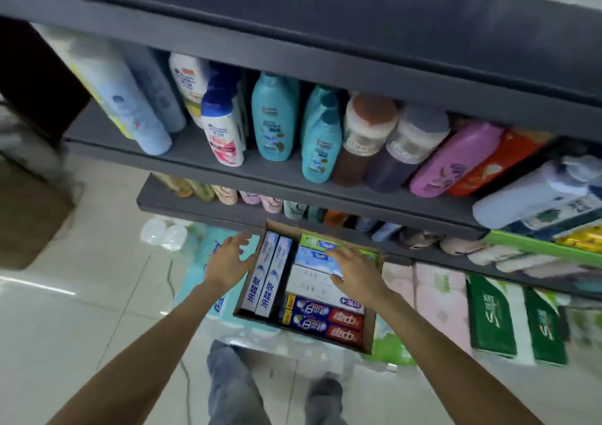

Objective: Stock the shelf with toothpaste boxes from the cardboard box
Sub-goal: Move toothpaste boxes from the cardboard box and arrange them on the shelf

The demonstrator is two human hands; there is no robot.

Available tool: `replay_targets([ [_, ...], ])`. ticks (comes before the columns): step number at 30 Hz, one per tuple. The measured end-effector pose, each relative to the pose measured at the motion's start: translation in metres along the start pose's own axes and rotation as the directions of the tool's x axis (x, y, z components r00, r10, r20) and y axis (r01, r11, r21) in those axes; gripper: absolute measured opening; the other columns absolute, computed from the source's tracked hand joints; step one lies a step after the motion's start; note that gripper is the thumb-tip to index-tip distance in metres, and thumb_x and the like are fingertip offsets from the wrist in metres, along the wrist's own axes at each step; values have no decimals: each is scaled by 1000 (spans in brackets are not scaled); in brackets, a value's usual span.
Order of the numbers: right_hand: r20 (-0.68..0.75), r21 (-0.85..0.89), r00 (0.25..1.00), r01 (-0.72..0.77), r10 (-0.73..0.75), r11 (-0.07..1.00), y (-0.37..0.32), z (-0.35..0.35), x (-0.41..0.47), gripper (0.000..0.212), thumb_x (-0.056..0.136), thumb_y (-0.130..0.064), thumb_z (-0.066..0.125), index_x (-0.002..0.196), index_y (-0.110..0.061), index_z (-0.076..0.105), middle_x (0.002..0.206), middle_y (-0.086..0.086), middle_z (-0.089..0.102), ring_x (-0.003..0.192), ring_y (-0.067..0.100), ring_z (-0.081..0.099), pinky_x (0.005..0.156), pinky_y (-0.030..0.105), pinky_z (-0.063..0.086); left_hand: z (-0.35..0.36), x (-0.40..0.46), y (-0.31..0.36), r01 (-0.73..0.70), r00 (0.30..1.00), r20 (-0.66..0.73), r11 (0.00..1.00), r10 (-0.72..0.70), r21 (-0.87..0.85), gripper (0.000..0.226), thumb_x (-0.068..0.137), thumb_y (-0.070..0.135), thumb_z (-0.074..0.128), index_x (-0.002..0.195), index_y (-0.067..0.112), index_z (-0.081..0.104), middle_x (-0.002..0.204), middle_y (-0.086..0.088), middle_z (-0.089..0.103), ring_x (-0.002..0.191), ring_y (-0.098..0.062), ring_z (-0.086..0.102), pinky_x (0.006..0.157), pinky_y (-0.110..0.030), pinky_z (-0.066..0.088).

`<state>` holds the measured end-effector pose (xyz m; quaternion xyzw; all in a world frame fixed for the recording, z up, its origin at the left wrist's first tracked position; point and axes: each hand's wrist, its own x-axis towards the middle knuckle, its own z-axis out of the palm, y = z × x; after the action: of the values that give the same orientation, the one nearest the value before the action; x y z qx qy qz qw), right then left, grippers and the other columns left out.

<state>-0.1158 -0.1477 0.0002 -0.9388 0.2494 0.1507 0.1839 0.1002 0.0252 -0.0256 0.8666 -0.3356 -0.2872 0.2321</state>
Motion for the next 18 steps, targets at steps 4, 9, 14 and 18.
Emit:
replay_targets([
  [4, 195, -16, 977, -79, 81, 997, 0, 46, 29, 59, 93, -26, 53, 145, -13, 28, 148, 8, 26, 136, 26, 26, 107, 39, 32, 29, 0, -32, 142, 987, 82, 989, -138, -42, 47, 88, 28, 62, 132, 17, 49, 123, -4, 59, 98, -21, 63, 85, -32, 47],
  [9, 79, -90, 975, -202, 209, 975, 13, 74, 55, 74, 89, -23, 59, 148, -12, 16, 152, 9, 16, 140, 29, 17, 113, 39, 26, 49, 10, -44, 161, 981, 104, 987, -161, 11, 39, 88, 29, 58, 127, 29, 55, 121, 4, 63, 94, -18, 66, 87, -32, 50],
  [14, -28, -253, 978, -205, 205, 946, 20, 74, 66, 78, 83, -33, 66, 144, -10, 23, 135, 9, 33, 125, 27, 34, 101, 36, 35, 51, 12, -48, 104, 991, 80, 994, -107, 31, 33, 89, 23, 57, 119, 32, 63, 118, -2, 64, 90, -25, 66, 82, -31, 50],
  [18, -1, -411, 992, -116, 127, 904, 25, 80, 63, 70, 79, -30, 70, 137, -16, 33, 128, 12, 43, 115, 29, 44, 97, 38, 38, 53, 13, -48, 94, 992, 75, 994, -97, 47, 35, 91, 21, 55, 123, 33, 60, 117, -6, 64, 87, -26, 66, 81, -32, 51],
])
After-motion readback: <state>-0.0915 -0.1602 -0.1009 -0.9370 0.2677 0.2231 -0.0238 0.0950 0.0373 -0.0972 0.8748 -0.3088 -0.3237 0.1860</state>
